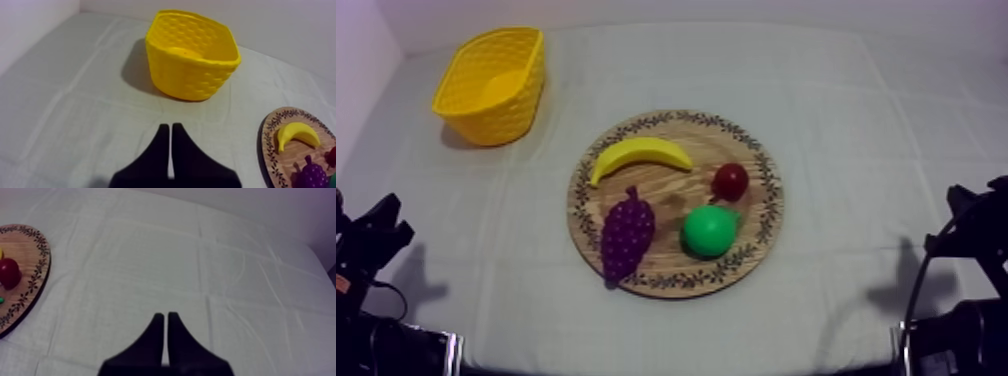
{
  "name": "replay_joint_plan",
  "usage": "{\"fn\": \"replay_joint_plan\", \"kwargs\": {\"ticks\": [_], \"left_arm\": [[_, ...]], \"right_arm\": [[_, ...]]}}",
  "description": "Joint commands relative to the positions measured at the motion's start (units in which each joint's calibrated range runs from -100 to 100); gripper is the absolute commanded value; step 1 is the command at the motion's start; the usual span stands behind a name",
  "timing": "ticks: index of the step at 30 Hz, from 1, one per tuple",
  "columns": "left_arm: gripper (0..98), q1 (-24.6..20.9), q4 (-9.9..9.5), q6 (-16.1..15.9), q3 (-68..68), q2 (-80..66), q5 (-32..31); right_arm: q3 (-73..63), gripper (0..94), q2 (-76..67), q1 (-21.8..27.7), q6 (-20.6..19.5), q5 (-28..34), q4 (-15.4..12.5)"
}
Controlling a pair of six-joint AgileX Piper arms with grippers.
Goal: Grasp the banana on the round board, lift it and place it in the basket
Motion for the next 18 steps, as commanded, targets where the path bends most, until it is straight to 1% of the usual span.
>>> {"fn": "replay_joint_plan", "kwargs": {"ticks": [1, 3, 5, 8, 11, 14, 18], "left_arm": [[0.1, -0.07, 0.0, 4.59, 0.02, 0.05, -0.06], [0.1, -0.07, 0.01, 4.99, 0.02, 0.05, -0.08], [0.1, 0.2, 0.06, 4.61, 0.14, 0.23, -0.63], [0.1, 1.25, 0.13, 3.28, 0.25, 2.83, -4.42], [0.1, 2.93, 0.2, 2.43, -0.76, 7.73, -9.83], [0.1, 4.79, 0.26, 1.54, -4.69, 13.73, -13.01], [0.1, 8.16, 0.12, -0.36, -13.34, 22.7, -14.37]], "right_arm": [[0.05, 0.4, -0.05, 0.03, -0.02, -0.01, 0.01], [0.05, 0.4, -0.05, 0.03, 0.01, -0.01, 0.01], [0.05, 0.4, -0.05, 0.03, -0.01, -0.01, 0.01], [0.05, 0.4, -0.05, 0.03, -0.01, -0.01, 0.01], [0.05, 0.4, -0.05, 0.03, -0.02, -0.01, 0.01], [0.05, 0.4, -0.05, 0.03, -0.03, -0.01, 0.01], [0.05, 0.4, -0.05, 0.03, -0.02, -0.01, 0.01]]}}
